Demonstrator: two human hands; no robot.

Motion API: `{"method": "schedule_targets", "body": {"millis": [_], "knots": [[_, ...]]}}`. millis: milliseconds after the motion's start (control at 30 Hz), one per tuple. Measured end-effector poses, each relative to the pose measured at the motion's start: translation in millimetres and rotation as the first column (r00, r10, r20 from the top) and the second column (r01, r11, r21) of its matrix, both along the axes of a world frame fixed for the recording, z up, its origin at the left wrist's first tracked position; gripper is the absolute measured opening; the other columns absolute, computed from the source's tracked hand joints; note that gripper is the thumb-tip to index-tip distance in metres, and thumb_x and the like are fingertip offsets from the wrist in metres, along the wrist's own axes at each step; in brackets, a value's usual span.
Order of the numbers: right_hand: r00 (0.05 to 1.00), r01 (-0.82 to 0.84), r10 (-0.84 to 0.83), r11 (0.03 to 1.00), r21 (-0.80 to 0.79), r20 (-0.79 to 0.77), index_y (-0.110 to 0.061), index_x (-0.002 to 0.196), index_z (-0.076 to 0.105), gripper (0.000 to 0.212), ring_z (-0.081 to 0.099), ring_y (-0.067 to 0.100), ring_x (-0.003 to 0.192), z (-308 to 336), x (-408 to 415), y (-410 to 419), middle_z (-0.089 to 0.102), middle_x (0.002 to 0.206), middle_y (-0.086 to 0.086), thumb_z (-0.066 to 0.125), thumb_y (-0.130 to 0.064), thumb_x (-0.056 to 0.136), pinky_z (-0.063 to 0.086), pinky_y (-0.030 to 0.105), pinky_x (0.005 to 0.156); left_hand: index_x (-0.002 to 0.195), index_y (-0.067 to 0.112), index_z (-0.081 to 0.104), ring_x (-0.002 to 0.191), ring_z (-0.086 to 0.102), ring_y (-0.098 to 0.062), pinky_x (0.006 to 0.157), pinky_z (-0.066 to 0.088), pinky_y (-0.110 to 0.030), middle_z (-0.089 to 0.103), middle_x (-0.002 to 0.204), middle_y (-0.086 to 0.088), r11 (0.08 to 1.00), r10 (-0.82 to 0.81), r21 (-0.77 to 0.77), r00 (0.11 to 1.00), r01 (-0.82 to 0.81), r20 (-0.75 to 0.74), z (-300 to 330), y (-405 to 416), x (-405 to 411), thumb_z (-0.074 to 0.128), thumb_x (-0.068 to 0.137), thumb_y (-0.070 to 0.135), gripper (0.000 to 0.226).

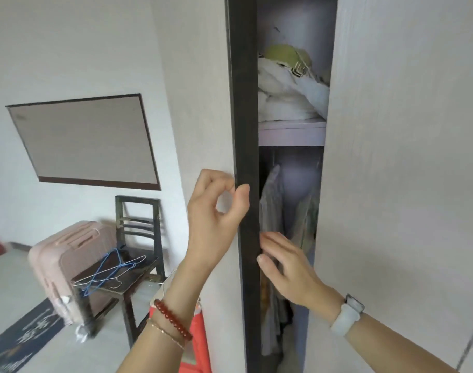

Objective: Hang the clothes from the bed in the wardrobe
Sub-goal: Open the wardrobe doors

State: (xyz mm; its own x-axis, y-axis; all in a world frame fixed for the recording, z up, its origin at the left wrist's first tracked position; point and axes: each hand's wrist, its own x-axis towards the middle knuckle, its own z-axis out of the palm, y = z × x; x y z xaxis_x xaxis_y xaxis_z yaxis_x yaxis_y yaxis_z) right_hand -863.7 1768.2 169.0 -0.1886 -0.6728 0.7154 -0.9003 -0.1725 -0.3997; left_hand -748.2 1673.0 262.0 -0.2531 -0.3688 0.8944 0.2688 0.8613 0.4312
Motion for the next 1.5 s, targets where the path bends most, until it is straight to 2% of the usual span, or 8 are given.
{"method": "schedule_targets", "body": {"millis": [267,367,500,700,867,1033,1200,1500], "knots": [[0.946,-0.324,0.321,0.939,0.118,0.04,-0.054,0.135,0.011,0.051,0.014,-0.008,0.136,-8.3,78.5,-68.3,0.011,0.145,-0.032,0.037,-0.046,0.092,0.014,0.01,0.11,0.106,0.032,0.048,0.086,0.056,0.005,0.074,0.038,-0.003,0.061,0.093,0.023,0.928,0.299,0.26,0.949,-0.266,-0.097,-9.5,-22.4,89.5,0.045,0.093,0.019,0.018],[0.925,-0.349,0.375,0.905,0.242,-0.066,-0.058,0.133,-0.001,0.06,0.003,-0.007,0.136,-1.5,105.3,-93.9,0.0,0.146,-0.03,0.04,-0.039,0.093,0.016,0.02,0.108,0.134,0.02,0.036,0.113,0.05,-0.01,0.094,0.038,-0.015,0.054,0.124,-0.001,0.836,0.458,0.36,0.888,-0.414,-0.04,-8.7,-36.3,111.7,0.034,0.099,0.017,0.036],[0.92,-0.316,0.367,0.902,0.294,-0.137,-0.036,0.144,0.016,0.055,0.01,0.011,0.141,4.5,126.5,-122.8,0.012,0.154,-0.009,0.04,-0.032,0.095,0.018,0.029,0.112,0.145,0.011,0.019,0.137,0.022,-0.007,0.111,0.014,-0.017,0.026,0.151,-0.003,0.753,0.555,0.421,0.832,-0.506,0.009,-5.3,-64.5,136.0,0.025,0.101,0.017,0.045],[0.95,-0.203,0.252,0.948,0.246,-0.184,-0.021,0.142,0.032,0.048,0.019,0.019,0.14,7.6,119.2,-139.6,0.027,0.151,0.002,0.041,-0.022,0.094,0.014,0.029,0.114,0.148,0.017,0.007,0.134,0.028,-0.024,0.109,0.022,-0.032,0.025,0.147,-0.013,0.604,0.675,0.389,0.706,-0.696,0.214,-8.2,-94.8,156.2,0.033,0.098,0.02,0.056],[0.98,-0.148,0.164,0.979,0.138,-0.113,-0.008,0.129,0.05,0.039,0.039,0.024,0.13,0.5,78.9,-110.6,0.047,0.136,0.009,0.049,-0.01,0.09,0.028,0.036,0.11,0.137,0.01,0.04,0.137,0.023,-0.034,0.108,0.022,-0.046,0.027,0.147,-0.019,0.54,0.818,0.032,0.533,-0.841,0.217,-50.3,-59.3,124.2,0.043,0.086,0.025,0.053],[0.996,0.047,-0.036,0.989,0.143,-0.084,-0.004,0.118,0.06,0.033,0.05,0.028,0.118,-25.2,5.0,-47.6,0.057,0.122,0.011,0.054,-0.003,0.086,0.038,0.04,0.102,0.126,0.012,0.051,0.118,0.049,-0.024,0.097,0.04,-0.035,0.048,0.129,-0.006,0.838,0.452,0.055,0.748,-0.543,0.486,-92.6,-37.3,56.9,0.05,0.091,0.017,0.035],[0.923,0.369,-0.355,0.926,0.078,-0.151,-0.001,0.102,0.067,0.03,0.061,0.036,0.102,-32.4,-68.3,20.8,0.065,0.105,0.016,0.05,-0.007,0.078,0.047,0.047,0.088,0.117,0.015,0.059,0.099,0.06,-0.014,0.085,0.045,-0.026,0.064,0.112,-0.001,0.95,0.134,0.144,0.778,-0.277,0.614,-106.1,-27.2,-41.4,0.047,0.093,0.02,0.027],[0.592,0.806,-0.791,0.576,0.138,-0.154,-0.02,0.143,0.026,0.063,0.009,0.033,0.141,-11.6,-157.4,75.0,0.014,0.153,0.014,0.052,-0.022,0.087,0.011,0.056,0.11,0.145,0.019,0.015,0.13,0.032,-0.013,0.107,0.031,-0.028,0.027,0.145,-0.001,0.865,-0.478,0.401,0.74,0.302,0.474,-71.3,-0.5,-227.5,0.07,0.081,0.022,0.085]]}}
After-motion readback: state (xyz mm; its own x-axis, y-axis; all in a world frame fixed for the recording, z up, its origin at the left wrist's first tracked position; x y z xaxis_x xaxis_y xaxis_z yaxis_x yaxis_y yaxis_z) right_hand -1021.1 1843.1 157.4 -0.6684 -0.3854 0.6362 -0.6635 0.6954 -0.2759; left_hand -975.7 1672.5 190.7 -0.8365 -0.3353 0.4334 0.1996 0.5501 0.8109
